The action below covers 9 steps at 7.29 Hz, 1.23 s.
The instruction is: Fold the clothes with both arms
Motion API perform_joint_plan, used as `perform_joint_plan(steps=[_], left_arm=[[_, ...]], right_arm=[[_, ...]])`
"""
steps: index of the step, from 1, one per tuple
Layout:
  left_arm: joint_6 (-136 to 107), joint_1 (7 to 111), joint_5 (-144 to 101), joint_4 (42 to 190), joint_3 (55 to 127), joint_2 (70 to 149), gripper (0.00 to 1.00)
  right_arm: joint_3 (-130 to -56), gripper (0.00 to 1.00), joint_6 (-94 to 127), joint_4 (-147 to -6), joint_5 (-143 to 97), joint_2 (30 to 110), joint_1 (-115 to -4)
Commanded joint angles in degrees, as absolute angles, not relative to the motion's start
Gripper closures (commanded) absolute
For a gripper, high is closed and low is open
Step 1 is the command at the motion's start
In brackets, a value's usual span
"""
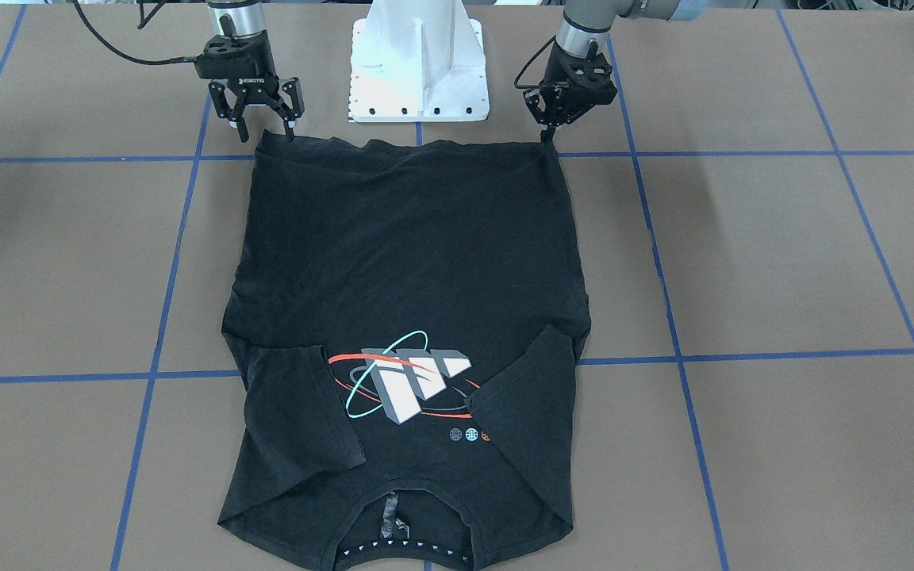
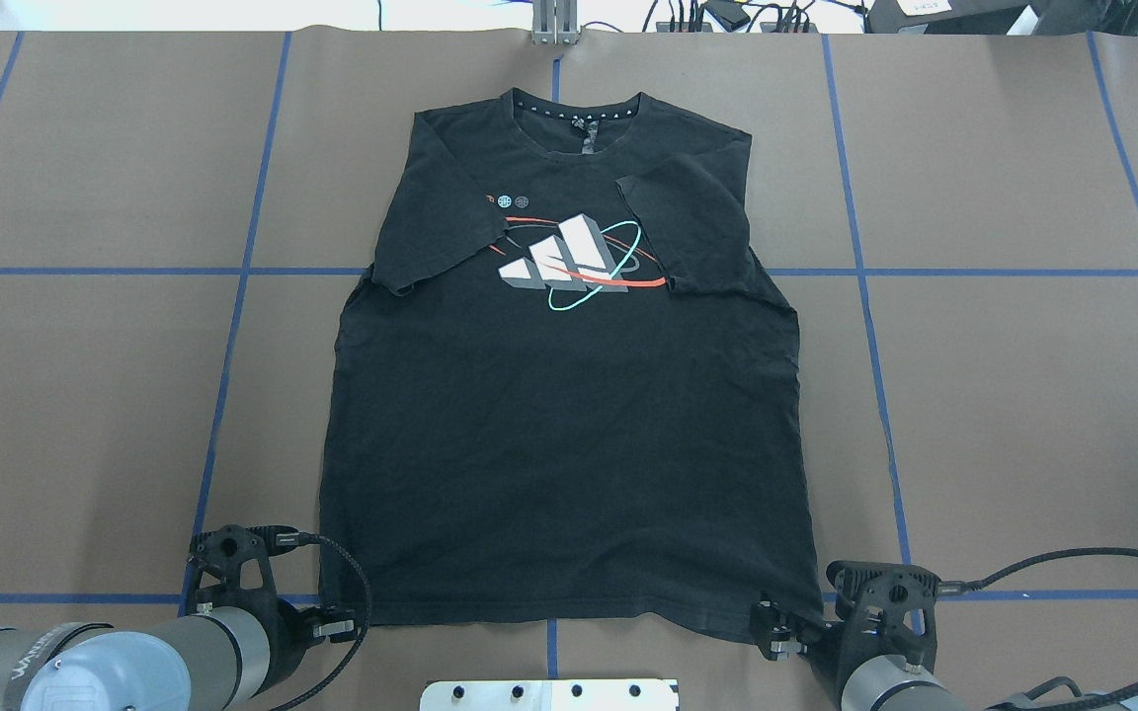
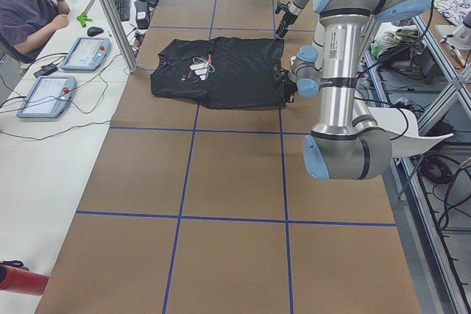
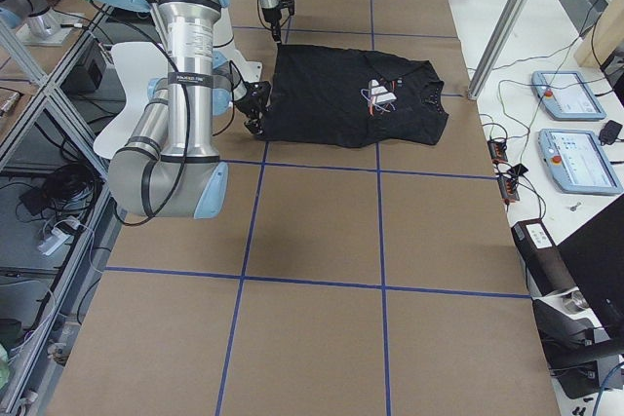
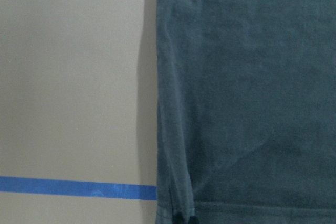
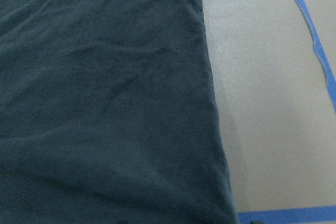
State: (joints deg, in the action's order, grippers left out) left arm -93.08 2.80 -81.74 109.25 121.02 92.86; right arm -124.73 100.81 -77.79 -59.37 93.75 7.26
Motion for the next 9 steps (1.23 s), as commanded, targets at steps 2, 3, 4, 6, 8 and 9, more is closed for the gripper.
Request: perform_joint_plan(steps=[2,3,4,6,8,9], left_arm=[[-93.08,2.72,-81.83,109.25,121.03,92.99,1.00],[-93.08,2.72,-81.83,109.34,121.11,92.99,1.00],[-93.08,2.81,-81.83,109.34,121.11,93.25,1.00],[-93.08,2.81,-81.83,109.25,121.11,93.34,1.00],[-93.08,2.81,-81.83,109.34,121.38,93.25,1.00],[-93.08,2.81,-81.83,109.34,121.46,93.25,1.00]], right_arm=[[-124.63,0.49,101.51,-78.05,-58.88,94.13,8.35],[-124.63,0.49,101.51,-77.96,-58.80,94.65,8.35],[-124.63,0.49,101.43,-77.96,-58.80,94.66,8.35],[-124.54,0.49,101.51,-78.05,-58.89,94.75,8.35],[-124.45,0.65,101.51,-78.05,-58.97,94.75,8.44],[-124.37,0.70,101.43,-78.05,-58.97,94.75,8.44]])
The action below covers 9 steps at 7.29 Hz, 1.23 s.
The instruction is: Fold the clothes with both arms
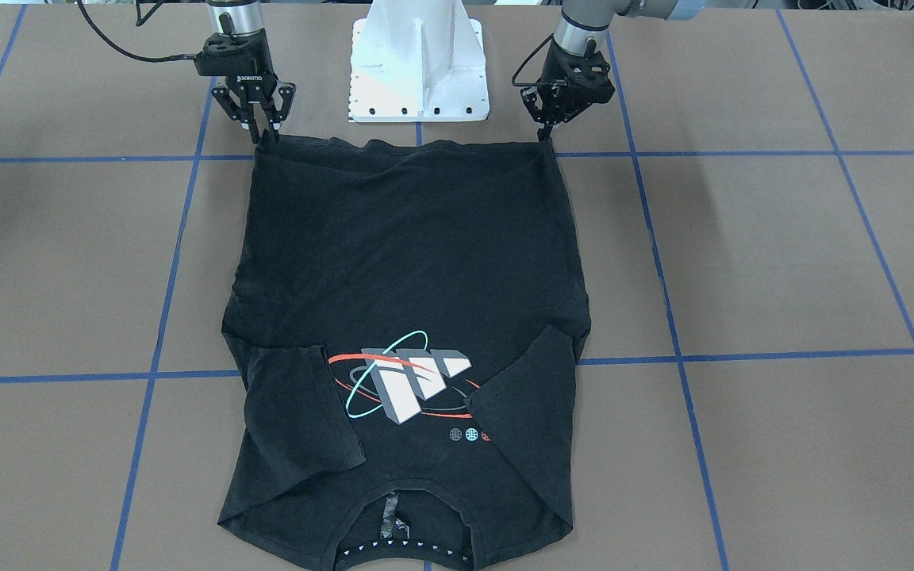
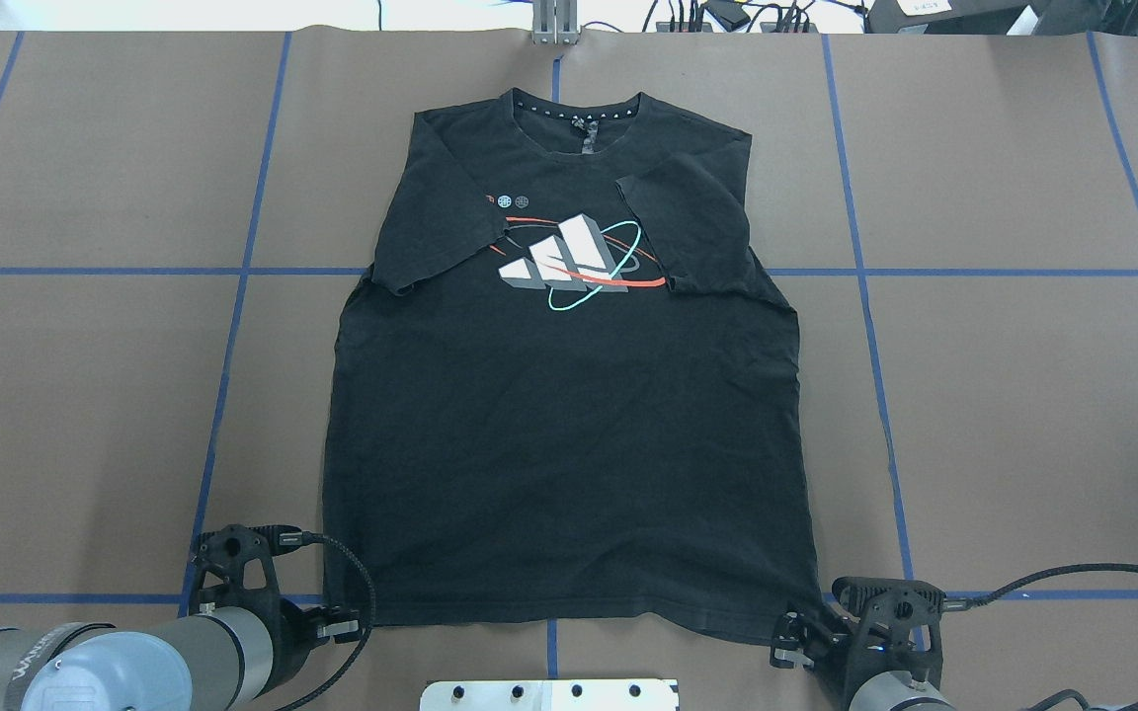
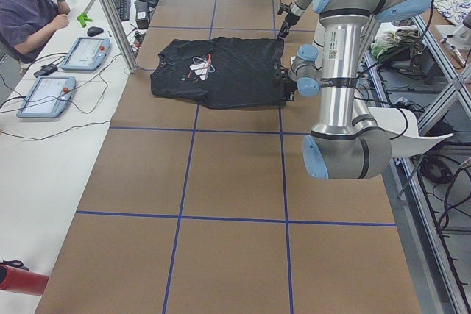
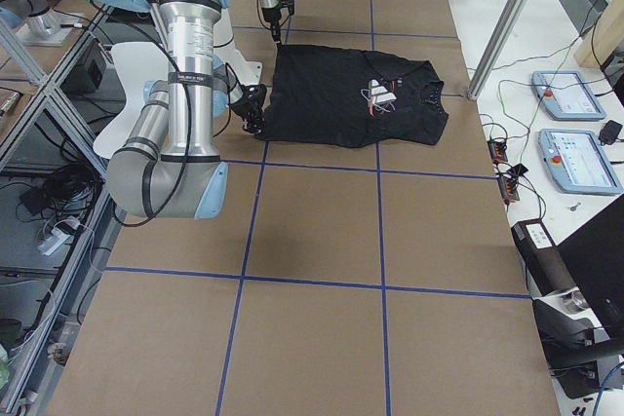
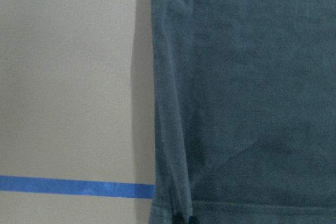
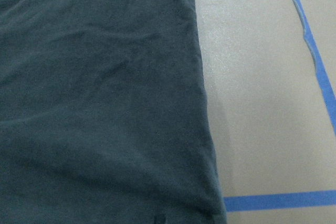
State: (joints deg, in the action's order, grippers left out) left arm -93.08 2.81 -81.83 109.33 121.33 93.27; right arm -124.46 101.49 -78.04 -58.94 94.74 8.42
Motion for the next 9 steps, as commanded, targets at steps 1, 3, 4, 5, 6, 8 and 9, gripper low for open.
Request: perform_joint_plan(steps=[1,3,4,5,6,8,9], left_arm=[[-93.08,2.81,-81.83,109.34,121.46,93.34,1.00],[-93.08,2.81,-81.83,109.34,121.64,93.25,1.00],[-93.08,2.81,-81.83,109.34,121.73,93.25,1.00],[-93.08,2.90,-81.83,109.34,122.16,93.25,1.00],[-92.90,3.25,-82.26,109.25,124.08,93.08,1.00],[-92.29,6.13,-89.35,103.66,131.01,93.24,1.00],[-92.02,8.59,-91.30,102.23,133.65,93.16,1.00]], right_arm=[[-124.37,0.83,101.43,-78.05,-58.97,94.66,8.44],[-124.45,1.00,101.43,-77.96,-58.80,94.57,8.44],[-124.54,1.00,101.43,-78.05,-58.80,94.31,8.44],[-124.98,1.00,101.34,-77.96,-58.89,94.22,8.26],[-127.59,1.00,101.08,-78.05,-59.50,94.65,7.39],[-133.66,1.00,100.11,-78.31,-63.08,96.58,4.77],[-134.90,1.00,99.24,-78.31,-65.19,97.11,2.92]])
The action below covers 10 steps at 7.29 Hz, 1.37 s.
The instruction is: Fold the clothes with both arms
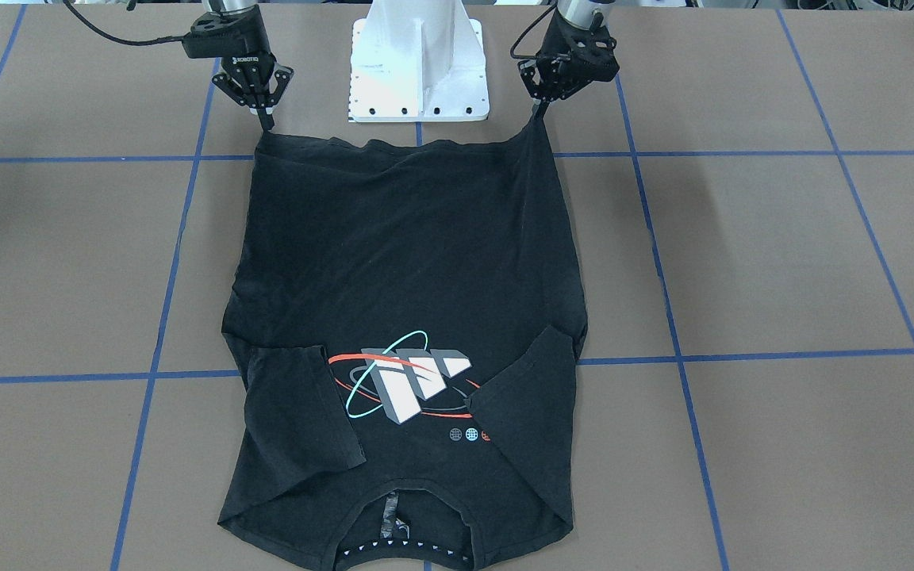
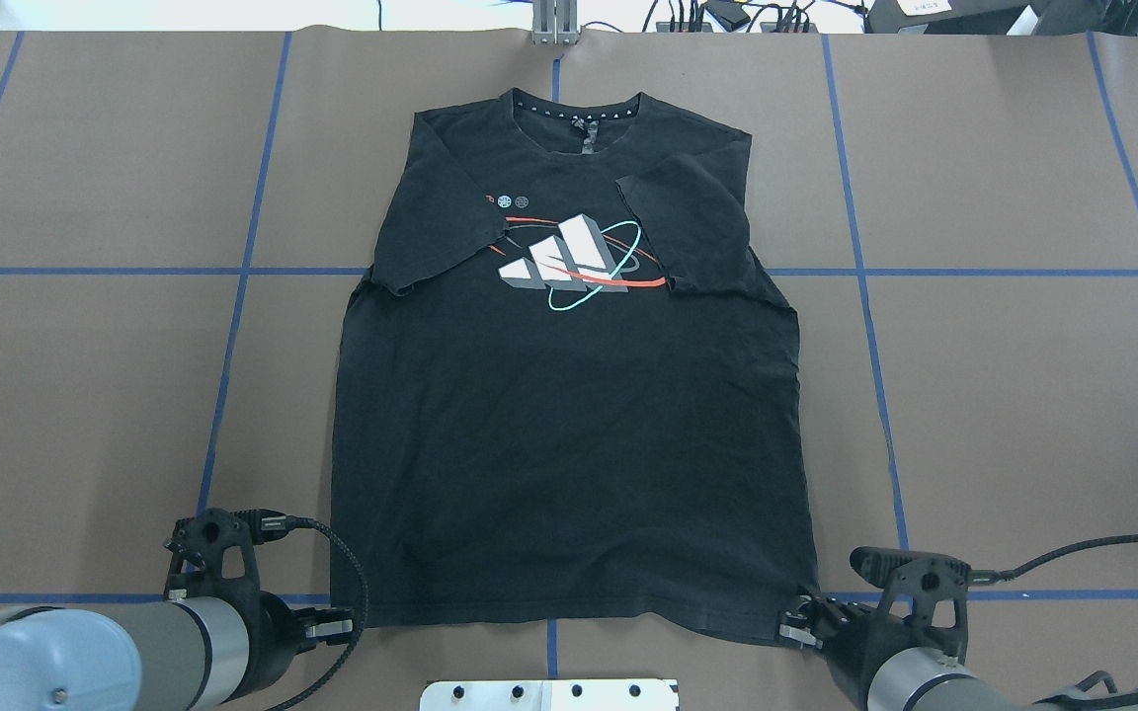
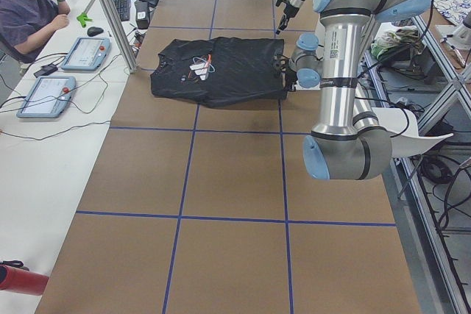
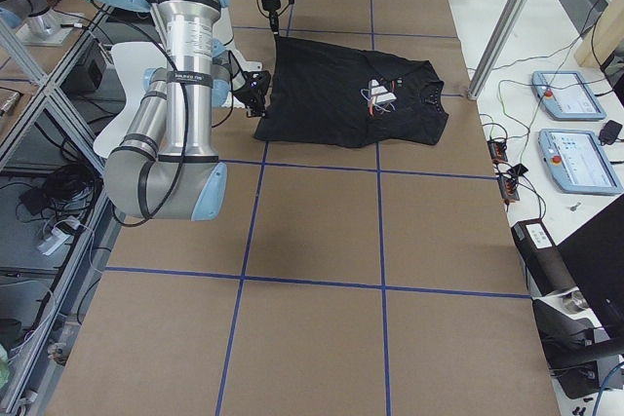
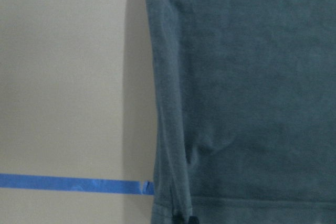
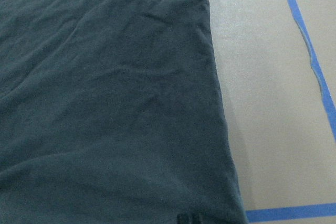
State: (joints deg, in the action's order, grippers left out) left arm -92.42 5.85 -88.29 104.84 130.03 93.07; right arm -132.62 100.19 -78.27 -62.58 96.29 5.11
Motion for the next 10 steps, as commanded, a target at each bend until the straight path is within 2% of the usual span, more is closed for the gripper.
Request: perform_joint_plan(steps=[1,2,3,4,5,6,10], left_arm=[[-92.11,9.22,-91.32,102.13,133.59,93.16,1.00],[-92.11,9.14,-91.32,102.13,132.81,93.25,1.00],[-92.11,9.14,-91.32,102.22,132.72,93.25,1.00],[-92.11,9.05,-91.32,102.22,132.54,93.34,1.00],[-92.11,8.97,-91.23,102.22,132.02,93.43,1.00],[-92.11,8.88,-91.23,102.22,131.23,93.78,1.00],[-92.20,8.70,-91.23,102.22,129.02,95.36,1.00]], right_arm=[[-134.30,1.00,98.62,-78.40,-65.74,97.21,2.47],[-128.55,0.96,98.79,-78.57,-65.13,95.81,3.33],[-123.71,0.36,99.31,-78.23,-64.87,92.49,3.34],[-122.62,0.11,99.40,-78.22,-63.30,90.98,3.95],[-122.52,0.04,99.40,-78.31,-62.32,91.14,4.83],[-122.35,0.02,99.32,-78.31,-61.88,91.58,5.18],[-124.10,0.01,98.96,-79.45,-62.23,91.93,4.83]])
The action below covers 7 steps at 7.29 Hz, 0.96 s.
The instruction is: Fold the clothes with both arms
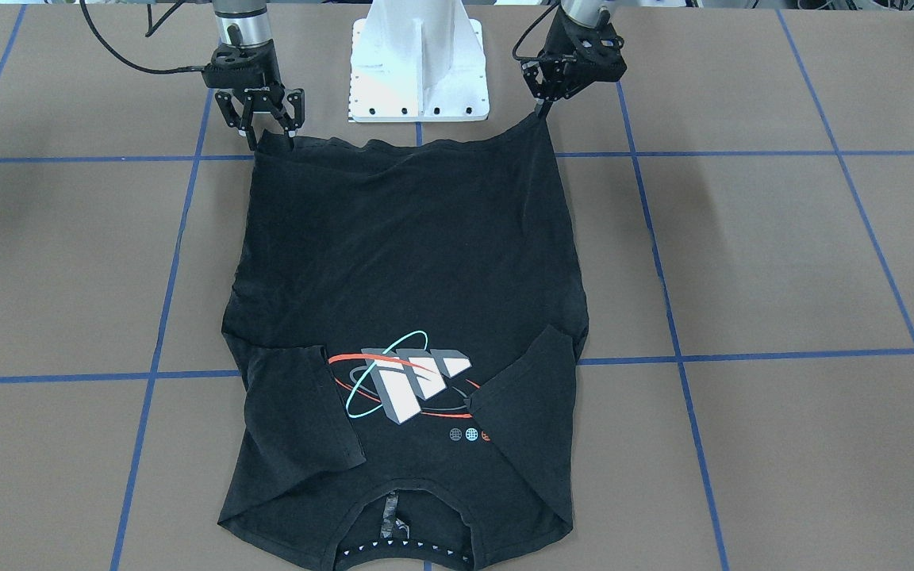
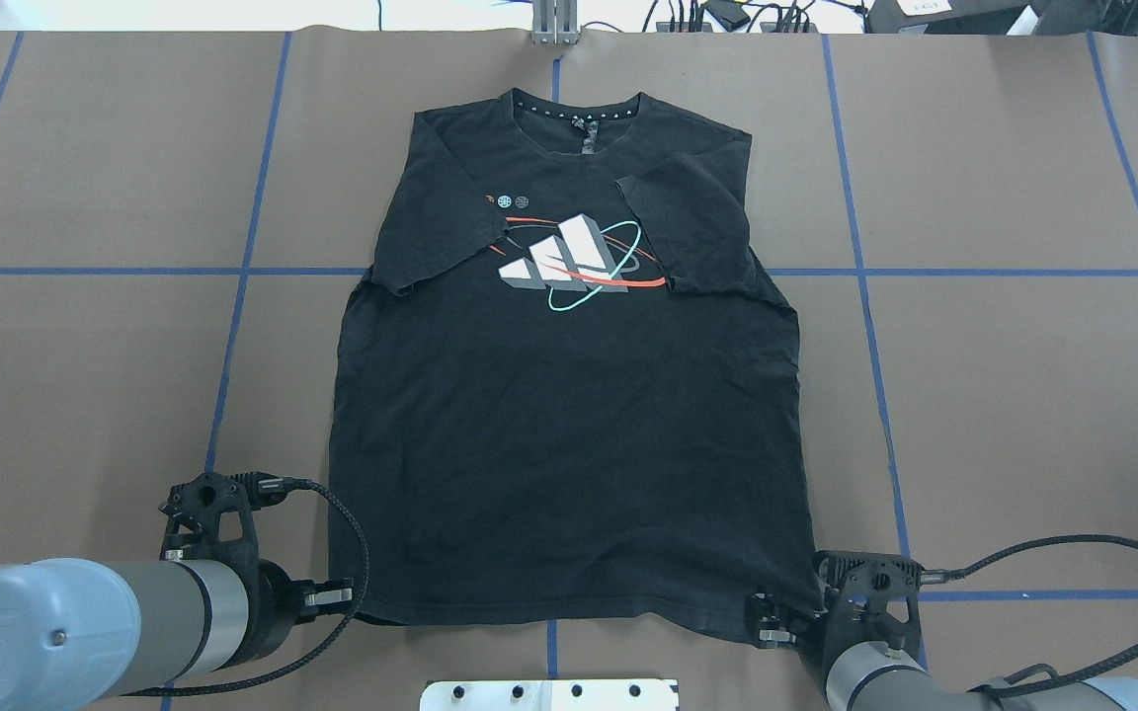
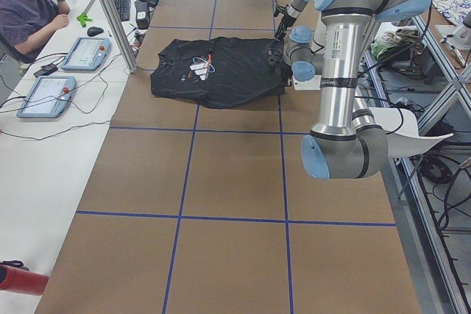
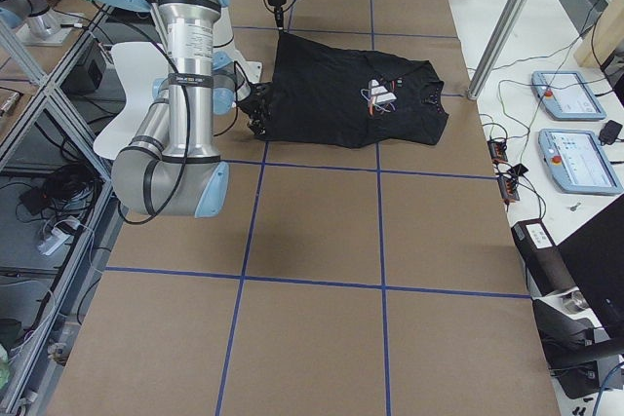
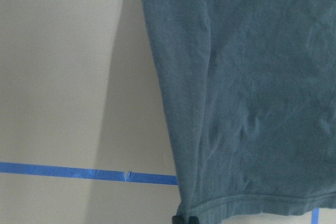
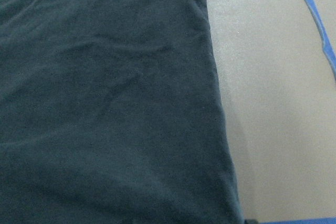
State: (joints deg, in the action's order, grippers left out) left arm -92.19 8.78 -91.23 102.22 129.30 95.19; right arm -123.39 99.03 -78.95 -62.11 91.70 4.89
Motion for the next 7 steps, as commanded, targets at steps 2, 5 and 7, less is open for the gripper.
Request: perform_joint_plan(steps=[2,5,7], left_arm=[[-92.29,8.61,-91.23,102.30,128.85,95.36,1.00],[-92.29,8.70,-91.23,102.30,128.85,95.36,1.00],[-92.37,8.70,-91.14,102.30,128.94,95.45,1.00]], right_arm=[[-123.93,0.01,99.31,-80.95,-62.14,93.42,6.14],[-123.22,0.10,101.07,-81.04,-60.21,93.43,8.17],[-123.22,0.34,103.26,-81.04,-59.15,93.51,9.31]])
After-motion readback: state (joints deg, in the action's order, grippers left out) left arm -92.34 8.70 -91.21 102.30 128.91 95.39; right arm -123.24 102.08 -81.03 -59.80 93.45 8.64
